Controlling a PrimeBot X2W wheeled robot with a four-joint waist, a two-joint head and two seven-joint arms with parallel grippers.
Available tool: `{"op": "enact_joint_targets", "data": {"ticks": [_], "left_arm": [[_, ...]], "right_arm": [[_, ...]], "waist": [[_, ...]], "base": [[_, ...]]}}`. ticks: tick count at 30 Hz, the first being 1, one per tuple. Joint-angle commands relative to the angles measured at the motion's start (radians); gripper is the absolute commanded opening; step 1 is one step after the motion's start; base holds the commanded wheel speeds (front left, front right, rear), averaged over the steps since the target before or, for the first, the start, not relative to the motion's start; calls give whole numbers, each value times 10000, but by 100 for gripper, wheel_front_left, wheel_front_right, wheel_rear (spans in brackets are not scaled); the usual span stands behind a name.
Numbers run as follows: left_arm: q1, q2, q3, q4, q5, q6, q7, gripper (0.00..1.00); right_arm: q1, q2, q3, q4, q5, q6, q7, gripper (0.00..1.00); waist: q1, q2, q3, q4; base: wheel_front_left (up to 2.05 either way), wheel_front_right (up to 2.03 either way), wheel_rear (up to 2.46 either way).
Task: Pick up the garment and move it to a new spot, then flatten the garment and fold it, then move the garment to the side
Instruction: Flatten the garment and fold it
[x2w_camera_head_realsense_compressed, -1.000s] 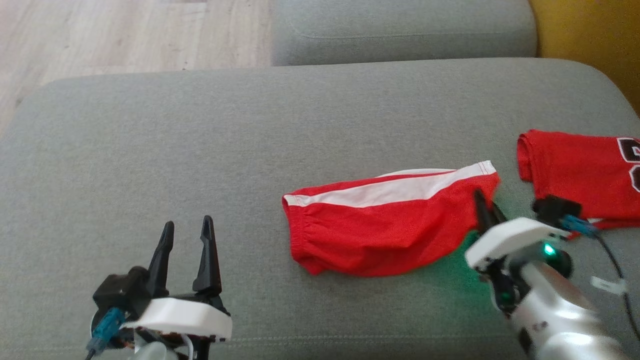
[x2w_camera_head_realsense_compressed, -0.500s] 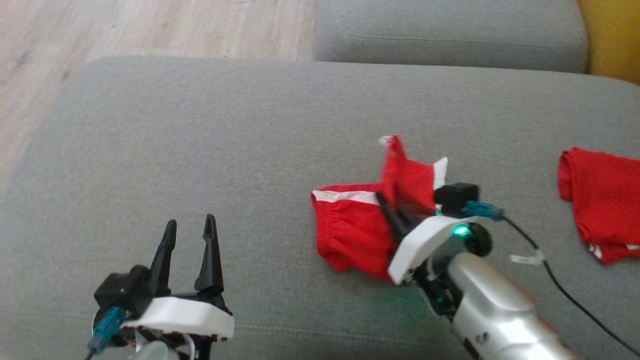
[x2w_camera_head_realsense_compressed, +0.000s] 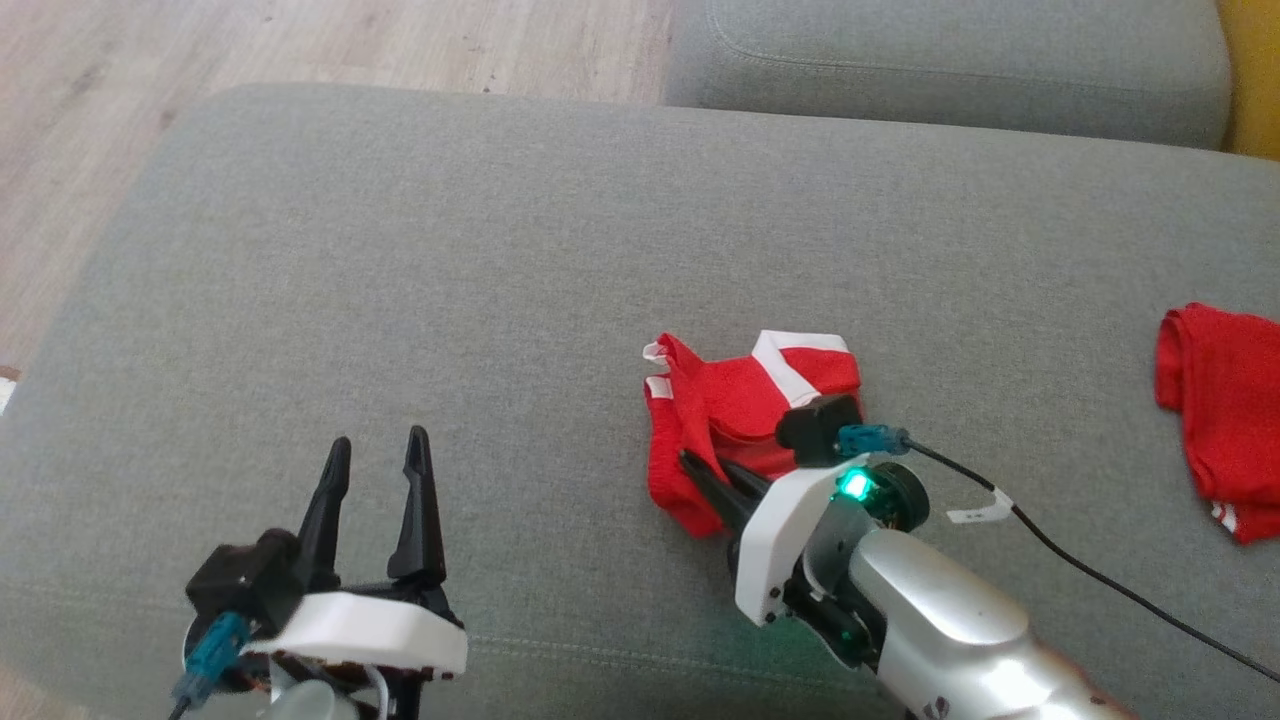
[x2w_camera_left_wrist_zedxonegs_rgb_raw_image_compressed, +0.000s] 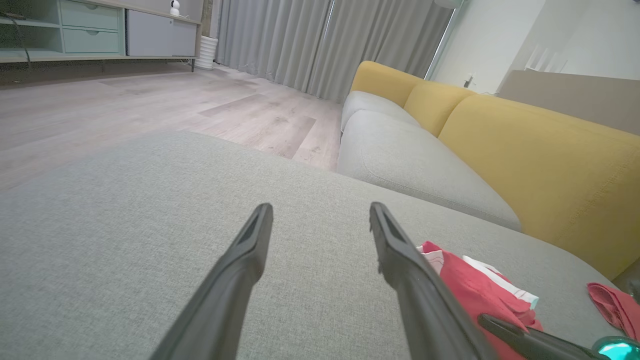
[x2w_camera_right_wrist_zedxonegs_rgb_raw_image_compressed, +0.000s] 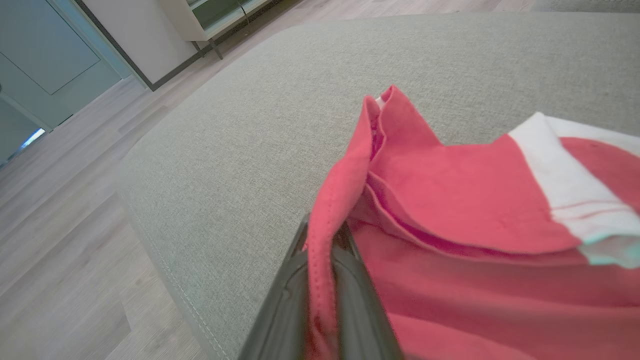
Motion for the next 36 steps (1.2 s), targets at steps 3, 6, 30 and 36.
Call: {"op": "enact_joint_targets", "data": {"ticks": [3,6,30,36], "left_arm": [[-483,116,470,-234,-10,46,-157,100],[-504,98,450,-211,-4,27,-166,100],[-361,271,500,-514,25,210,-179,100],[-426,336,486,-652,87,231,-159,100]], "right_arm": [[-326,188,154,-464,-148,65,-66,100],[-262,188,224,-632,-231,65,-150,100],[977,116,-5053,-1359,-3137,65,-1653,100],[1401,142,-6274,-1478,-4101,65,-1363,7]], "waist": [[0,0,25,-113],[0,0,50,-217],[0,0,-140,-877],[0,0,39,-695]], "base": [[0,0,0],[0,0,0],[0,0,0],[0,0,0]]}}
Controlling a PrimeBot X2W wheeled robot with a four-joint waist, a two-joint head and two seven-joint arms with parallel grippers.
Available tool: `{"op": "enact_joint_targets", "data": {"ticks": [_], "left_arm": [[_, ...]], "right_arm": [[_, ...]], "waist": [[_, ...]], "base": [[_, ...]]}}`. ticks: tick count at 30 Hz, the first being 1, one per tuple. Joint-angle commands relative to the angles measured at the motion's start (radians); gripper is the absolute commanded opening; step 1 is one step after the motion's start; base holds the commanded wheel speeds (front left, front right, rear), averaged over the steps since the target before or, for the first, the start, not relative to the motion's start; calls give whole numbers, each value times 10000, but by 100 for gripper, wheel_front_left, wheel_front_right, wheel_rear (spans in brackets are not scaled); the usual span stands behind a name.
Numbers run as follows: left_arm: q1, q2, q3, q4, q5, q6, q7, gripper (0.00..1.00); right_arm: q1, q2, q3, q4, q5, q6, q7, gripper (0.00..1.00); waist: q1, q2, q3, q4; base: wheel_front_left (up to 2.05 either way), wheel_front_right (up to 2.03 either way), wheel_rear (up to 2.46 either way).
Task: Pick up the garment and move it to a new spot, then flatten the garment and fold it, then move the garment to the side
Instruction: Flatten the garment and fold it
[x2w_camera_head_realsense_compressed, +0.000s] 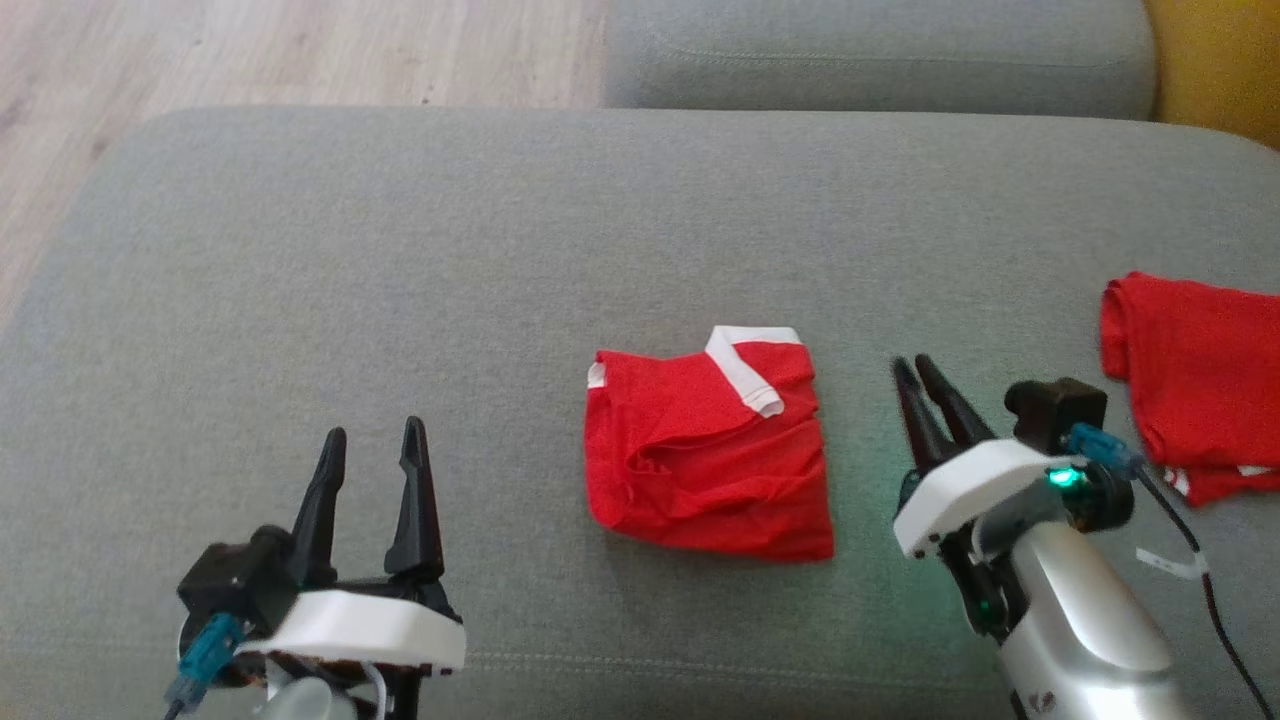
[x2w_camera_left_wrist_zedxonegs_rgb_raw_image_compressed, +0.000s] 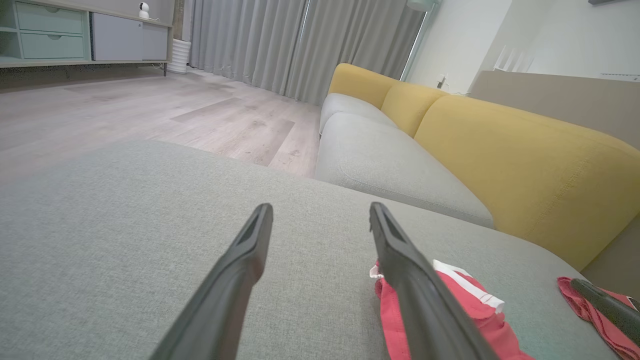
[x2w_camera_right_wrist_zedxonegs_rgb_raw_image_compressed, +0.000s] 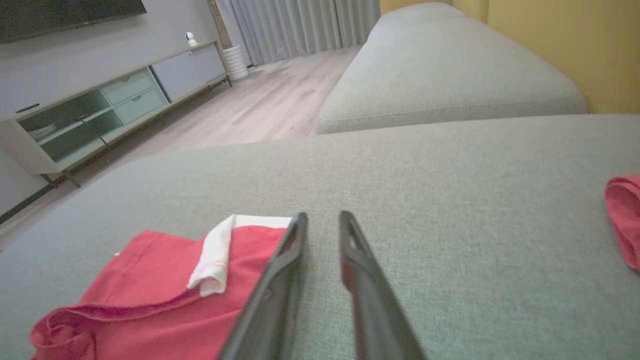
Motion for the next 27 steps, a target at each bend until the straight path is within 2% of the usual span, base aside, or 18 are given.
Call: {"op": "enact_joint_targets", "data": {"ticks": [1,7,17,27], "left_arm": [[-453,266,464,-329,80,55,-83,100],[-653,263,449,-409,141,48,-49,100],[-795,189,441,-314,152,-25,-83,100],[-912,38,363,-154,156,-165,-136,100]], "right_arm": [[-139,158,92,-363,-146,65,26,0],[-11,189,239,-231,-135,65,356,0],[-685,193,1750,629,417,65,845,0],[-2003,194,3298,1159,525,65,1205,0]], "waist": [[0,0,88,107],[0,0,409,590],[0,0,690,1318],[0,0,771,1864]], "base": [[0,0,0],[0,0,0],[0,0,0],[0,0,0]]}}
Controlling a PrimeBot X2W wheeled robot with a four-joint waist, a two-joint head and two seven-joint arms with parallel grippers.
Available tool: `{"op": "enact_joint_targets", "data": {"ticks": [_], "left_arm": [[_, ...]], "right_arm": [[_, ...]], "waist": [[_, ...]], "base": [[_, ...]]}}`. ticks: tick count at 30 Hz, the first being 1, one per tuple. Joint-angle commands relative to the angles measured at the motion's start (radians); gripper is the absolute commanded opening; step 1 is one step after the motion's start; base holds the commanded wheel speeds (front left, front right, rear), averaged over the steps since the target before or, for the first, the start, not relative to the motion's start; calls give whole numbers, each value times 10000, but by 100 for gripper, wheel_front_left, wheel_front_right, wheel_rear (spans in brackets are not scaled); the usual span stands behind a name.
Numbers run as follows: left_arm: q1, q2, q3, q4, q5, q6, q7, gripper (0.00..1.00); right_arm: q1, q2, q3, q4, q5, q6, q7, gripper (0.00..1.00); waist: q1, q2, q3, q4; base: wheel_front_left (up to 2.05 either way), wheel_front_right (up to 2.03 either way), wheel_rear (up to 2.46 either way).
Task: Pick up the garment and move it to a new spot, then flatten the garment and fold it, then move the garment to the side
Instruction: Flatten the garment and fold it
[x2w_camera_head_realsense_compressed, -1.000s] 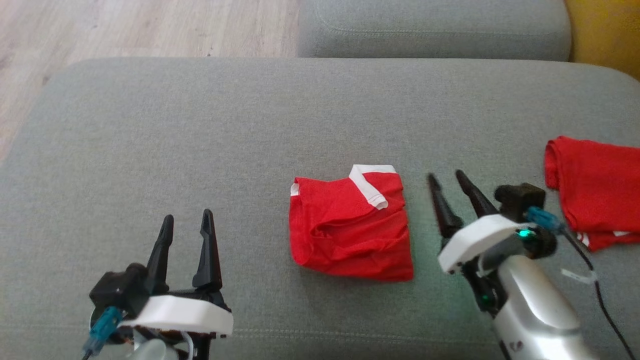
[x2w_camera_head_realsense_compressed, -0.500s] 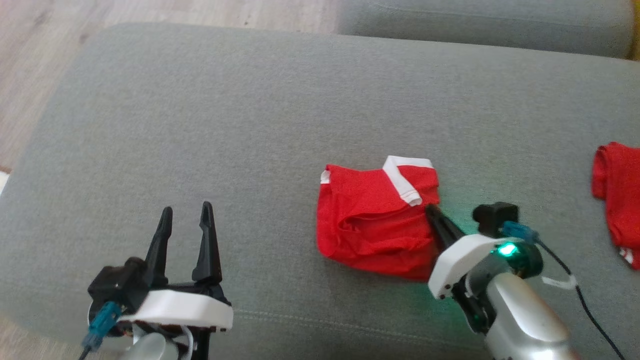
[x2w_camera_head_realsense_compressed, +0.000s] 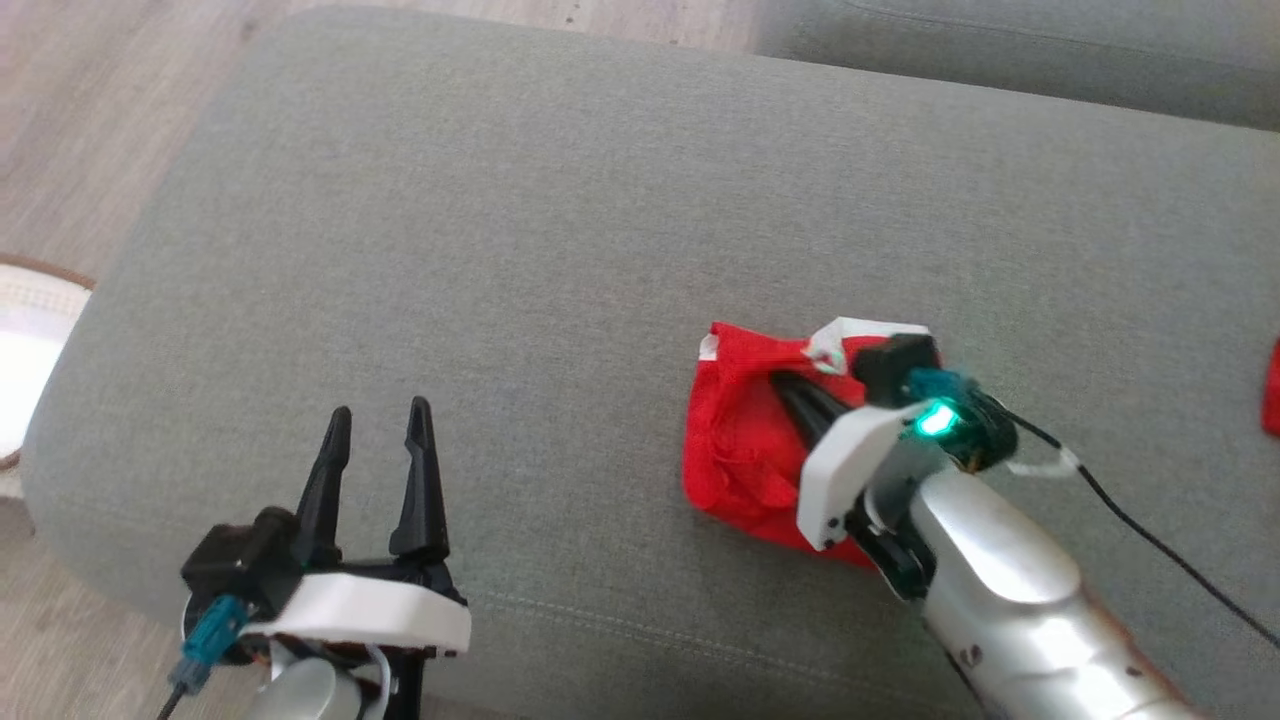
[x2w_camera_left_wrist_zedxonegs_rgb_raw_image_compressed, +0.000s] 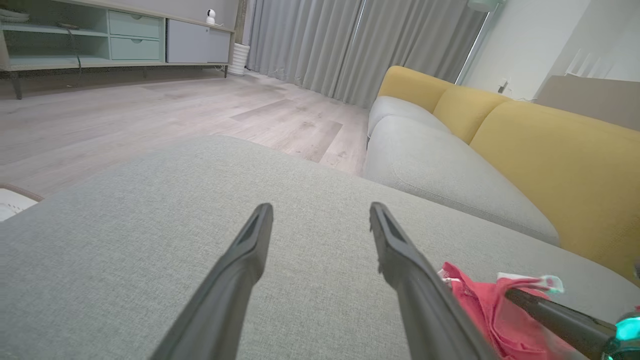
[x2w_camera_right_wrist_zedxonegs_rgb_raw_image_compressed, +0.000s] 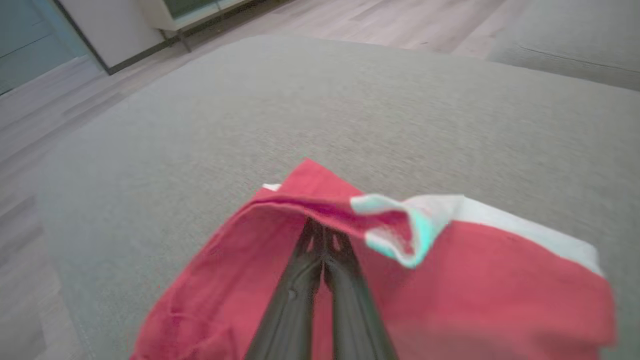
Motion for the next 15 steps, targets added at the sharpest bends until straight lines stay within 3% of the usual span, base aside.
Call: {"op": "enact_joint_targets", "data": {"ticks": [1,9,15], "left_arm": [[-618,94,375,-204,60,-69,-127,100],[-686,-9,301,-32,69,-149,-155,100],[-616,2,323,8,52,-139,-174,100]], "right_arm": [[-527,146,490,-181,209,65,125,0],[-1334,146,1611,162,925,65,59,0],[-1529,146,1853,274,1276,65,-393,0]], "waist": [[-1,0,28,136],[-1,0,25,329],[-1,0,-90,151]], "base": [[0,0,0],[0,0,0],[0,0,0]]}}
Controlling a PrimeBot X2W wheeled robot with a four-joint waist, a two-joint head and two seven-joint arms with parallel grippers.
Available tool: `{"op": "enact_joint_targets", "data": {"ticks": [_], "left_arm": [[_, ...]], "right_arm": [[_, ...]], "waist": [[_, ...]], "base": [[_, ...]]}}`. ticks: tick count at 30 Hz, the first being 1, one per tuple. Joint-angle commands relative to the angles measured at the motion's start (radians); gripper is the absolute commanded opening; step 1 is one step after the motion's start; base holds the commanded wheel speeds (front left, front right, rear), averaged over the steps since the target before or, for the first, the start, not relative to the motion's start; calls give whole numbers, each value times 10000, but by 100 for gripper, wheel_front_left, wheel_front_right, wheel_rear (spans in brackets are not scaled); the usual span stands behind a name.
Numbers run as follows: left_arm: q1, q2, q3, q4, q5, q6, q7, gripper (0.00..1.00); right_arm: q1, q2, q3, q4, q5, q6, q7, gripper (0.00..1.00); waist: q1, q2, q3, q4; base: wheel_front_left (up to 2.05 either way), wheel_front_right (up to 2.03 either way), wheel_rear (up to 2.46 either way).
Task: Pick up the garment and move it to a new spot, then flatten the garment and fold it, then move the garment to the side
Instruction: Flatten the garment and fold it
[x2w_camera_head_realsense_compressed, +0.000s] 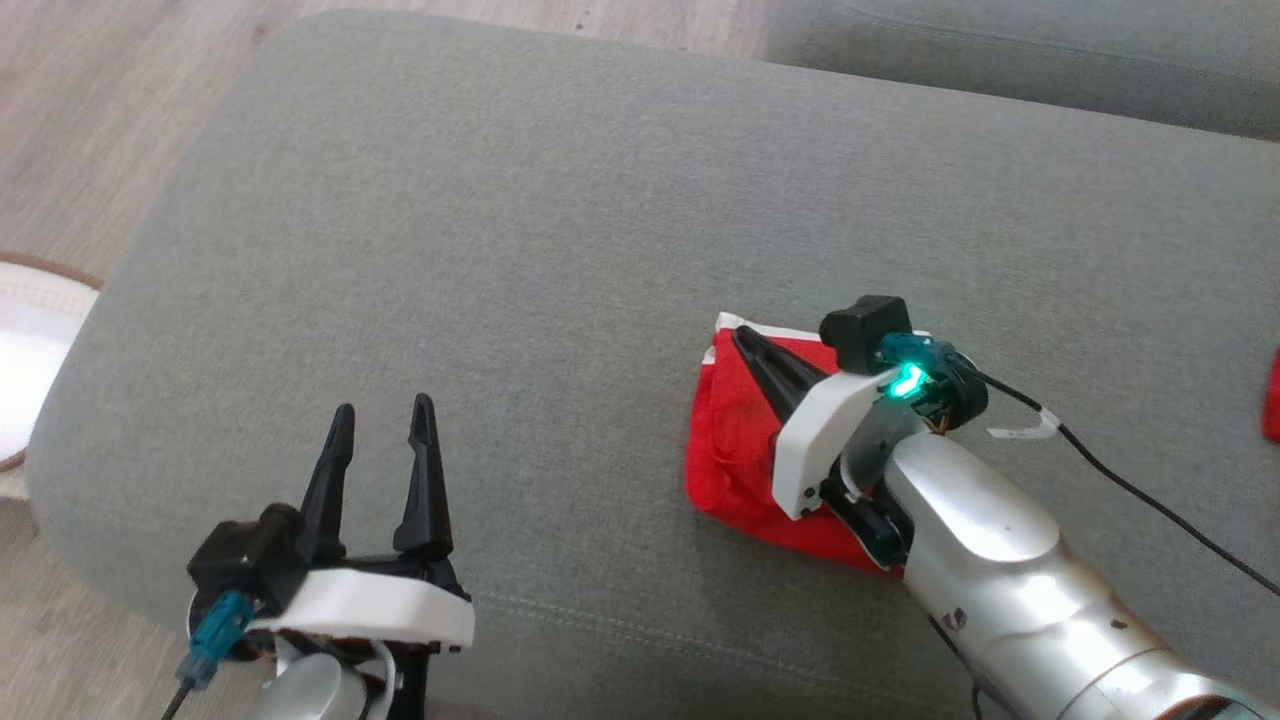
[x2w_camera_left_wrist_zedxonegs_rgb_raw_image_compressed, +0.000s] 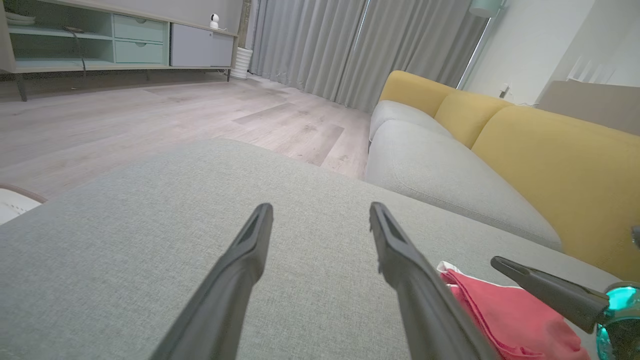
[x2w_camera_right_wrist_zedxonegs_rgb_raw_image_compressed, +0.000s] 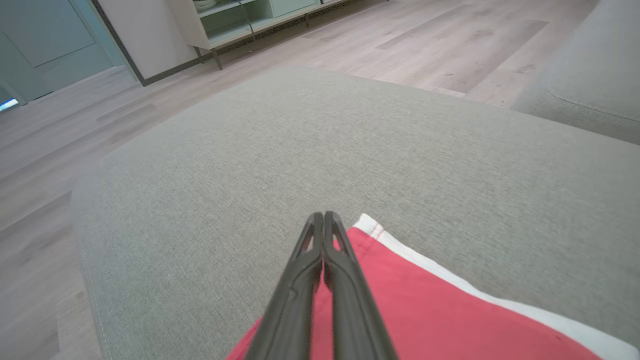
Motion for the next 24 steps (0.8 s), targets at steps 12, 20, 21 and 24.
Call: {"op": "enact_joint_targets", "data": {"ticks": [12,20,21,24], "left_arm": [[-269,197,412,-389,18,47,-124,100],[-309,208,403,-437,10,52,-119,100],[-307,212,412,-430,7,54,-122,100],[-314,208,413,-414,8,47,-129,100]], "right_arm": [[567,148,387,77,-273,65,-888,0],[1422,-99,1253,-387,-240,65,-519,0],[1475,-137,1375,-470,-237,65,-489,0],[1644,-184,1780,-769,-175,65,-383,0]], "waist": [[0,0,-221,-803],[0,0,-101,-798],[0,0,-89,-783],[0,0,-75,-724]], "base": [[0,0,0],[0,0,0],[0,0,0],[0,0,0]]}}
